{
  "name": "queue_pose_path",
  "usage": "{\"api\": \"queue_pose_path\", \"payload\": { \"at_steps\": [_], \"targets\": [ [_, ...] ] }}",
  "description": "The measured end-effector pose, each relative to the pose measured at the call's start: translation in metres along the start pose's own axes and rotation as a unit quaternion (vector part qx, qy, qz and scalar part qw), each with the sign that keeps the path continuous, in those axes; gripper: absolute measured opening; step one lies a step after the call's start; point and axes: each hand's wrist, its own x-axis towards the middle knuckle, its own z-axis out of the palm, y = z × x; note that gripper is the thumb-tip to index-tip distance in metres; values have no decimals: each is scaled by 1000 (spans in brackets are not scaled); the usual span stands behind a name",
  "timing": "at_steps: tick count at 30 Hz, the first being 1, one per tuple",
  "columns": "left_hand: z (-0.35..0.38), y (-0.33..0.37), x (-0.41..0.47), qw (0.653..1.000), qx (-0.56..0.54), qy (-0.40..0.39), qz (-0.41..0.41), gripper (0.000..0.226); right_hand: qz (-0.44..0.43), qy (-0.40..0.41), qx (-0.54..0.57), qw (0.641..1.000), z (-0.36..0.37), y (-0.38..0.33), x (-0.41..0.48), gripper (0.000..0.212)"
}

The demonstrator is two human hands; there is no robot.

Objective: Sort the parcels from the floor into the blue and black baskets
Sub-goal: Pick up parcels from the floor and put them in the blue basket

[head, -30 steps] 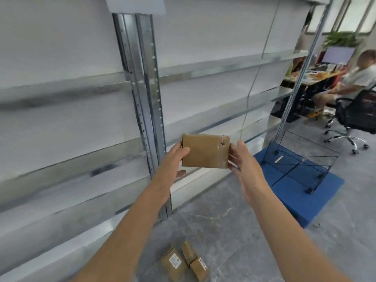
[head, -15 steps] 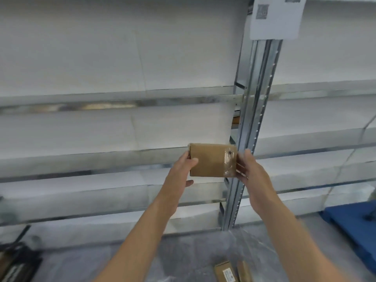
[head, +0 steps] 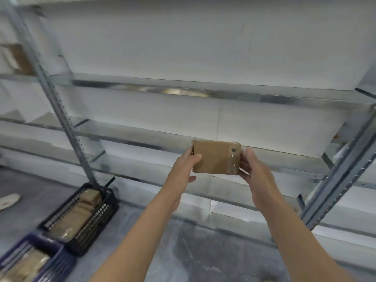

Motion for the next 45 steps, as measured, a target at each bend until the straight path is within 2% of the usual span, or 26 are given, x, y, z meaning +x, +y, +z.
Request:
{"api": "queue_pose_path", "payload": {
  "at_steps": [7,11,20,23,24,26,31,34,37,39,42,45],
  "targets": [
    [-66,-9,-16,996,-3,94,-7,37,15,-93,7,996,75,17,24,47],
    [-93,-15,-15,985,6,173,-13,55,27,-162,13,986,113,27,47,42],
    [-125,-31,-11,942,-36,329,-48,24,35,-324,-9,945,181,45,90,43],
    [-137,-42,-20,923,-45,376,-71,25,49,-366,-23,929,206,55,93,42],
    [-143,-46,-24,916,-45,391,-76,33,54,-380,-27,923,215,60,94,42],
    [-155,-56,-36,903,-47,420,-84,48,63,-409,-34,910,235,67,90,43],
    [-192,-70,-66,872,-78,475,-88,45,80,-464,-44,881,288,92,69,44],
    [-222,-83,-85,850,-106,505,-102,47,89,-488,-51,867,326,109,52,40],
    [-265,-100,-107,832,-128,527,-114,53,100,-511,-67,851,375,129,32,45],
    [-298,-112,-121,820,-136,543,-117,50,114,-522,-74,842,410,143,16,46],
    [-354,-129,-142,809,-144,555,-130,29,128,-530,-82,834,464,162,-12,42],
    [-407,-146,-169,805,-152,556,-141,32,141,-535,-94,828,519,180,-43,40]
  ]
}}
